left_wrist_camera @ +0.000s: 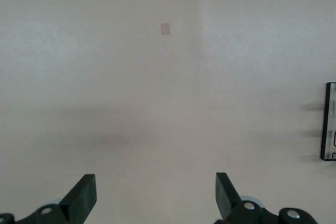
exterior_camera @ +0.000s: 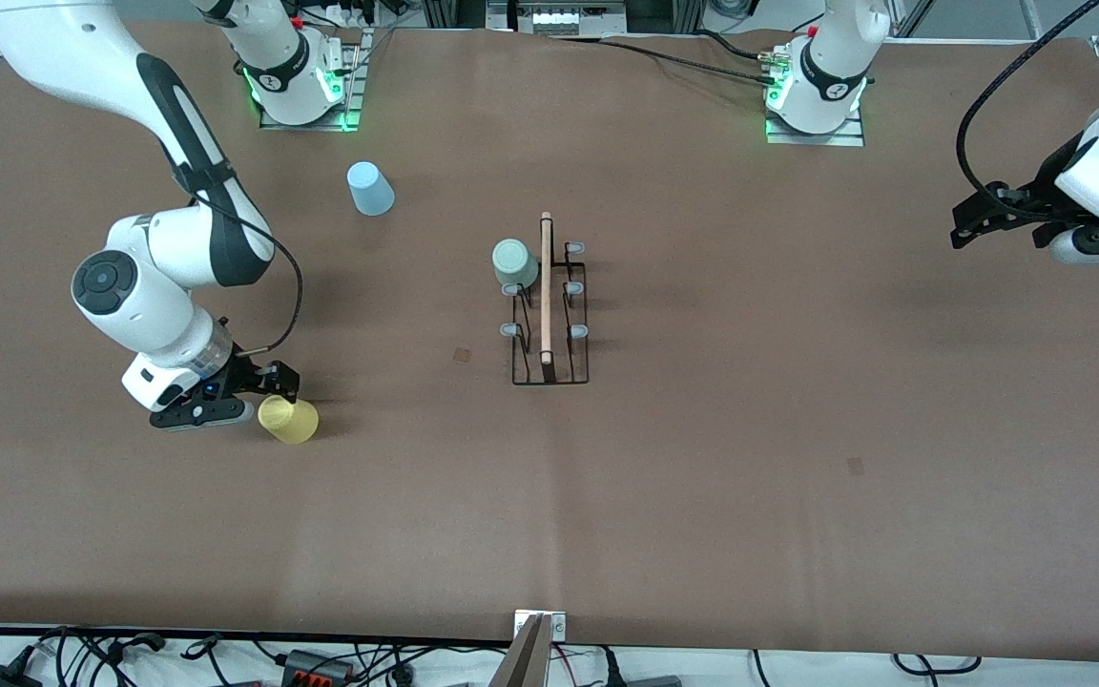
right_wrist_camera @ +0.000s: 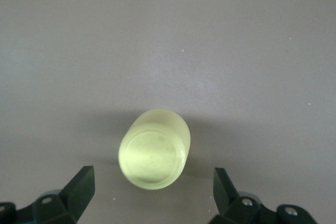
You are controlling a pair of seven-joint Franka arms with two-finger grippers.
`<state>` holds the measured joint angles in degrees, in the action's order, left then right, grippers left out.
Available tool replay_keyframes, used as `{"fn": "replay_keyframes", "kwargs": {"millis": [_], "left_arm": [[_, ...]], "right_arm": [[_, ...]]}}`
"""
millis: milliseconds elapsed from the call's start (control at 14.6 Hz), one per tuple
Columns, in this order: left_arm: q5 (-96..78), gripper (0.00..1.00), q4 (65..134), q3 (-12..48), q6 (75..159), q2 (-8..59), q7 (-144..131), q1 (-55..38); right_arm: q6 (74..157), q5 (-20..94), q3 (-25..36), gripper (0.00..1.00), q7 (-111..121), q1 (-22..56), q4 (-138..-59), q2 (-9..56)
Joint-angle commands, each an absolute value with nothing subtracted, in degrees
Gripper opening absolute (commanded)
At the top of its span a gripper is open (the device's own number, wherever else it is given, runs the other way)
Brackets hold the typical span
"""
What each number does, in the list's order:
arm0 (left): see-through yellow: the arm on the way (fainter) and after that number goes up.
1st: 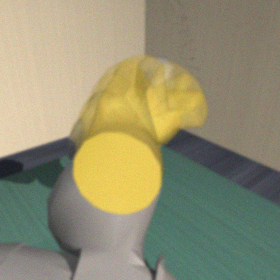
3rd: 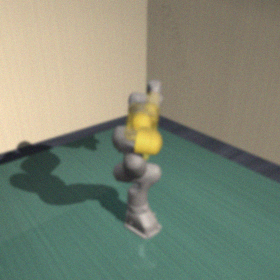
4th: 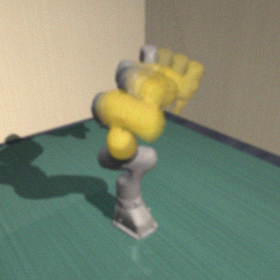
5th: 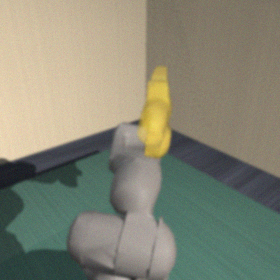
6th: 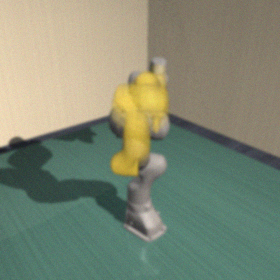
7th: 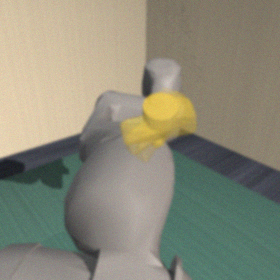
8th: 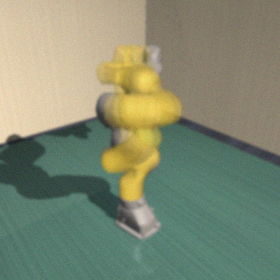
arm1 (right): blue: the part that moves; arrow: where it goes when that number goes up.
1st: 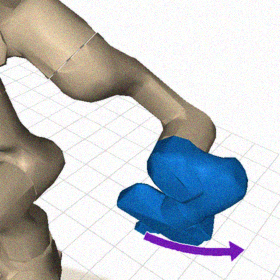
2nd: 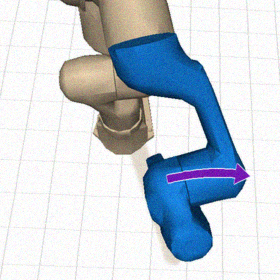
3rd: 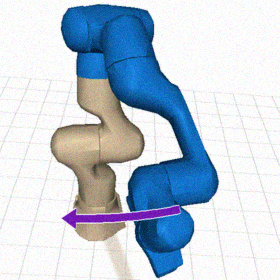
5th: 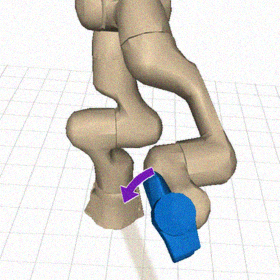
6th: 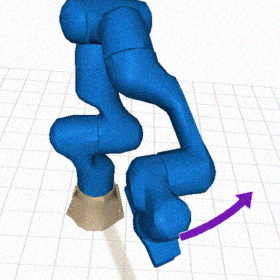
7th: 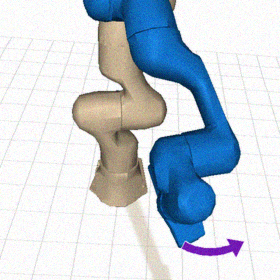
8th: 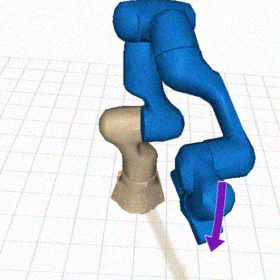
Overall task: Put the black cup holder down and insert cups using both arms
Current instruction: 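Move the right gripper to the yellow cup and grasp it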
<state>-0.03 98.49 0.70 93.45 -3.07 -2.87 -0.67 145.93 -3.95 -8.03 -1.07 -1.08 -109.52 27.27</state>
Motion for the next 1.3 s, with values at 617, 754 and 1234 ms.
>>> {"fn": "replay_keyframes", "kwargs": {"millis": [617,754,1234], "left_arm": [[0.1,1.0,96.1,0.2,89.8,-2.8,-2.1,-0.4],[0.1,1.0,96.1,0.3,90.2,-2.5,-2.1,-0.4],[0.3,1.0,96.1,0.3,90.9,-2.3,-2.1,-0.4]], "right_arm": [[152.1,-4.6,-7.6,1.0,-0.2,-0.5,-109.2,32.1],[152.5,-4.6,-7.6,1.0,-0.2,-0.5,-109.2,32.2],[152.9,-4.7,-7.6,0.55,-0.2,-0.6,-109.2,32.2]]}}
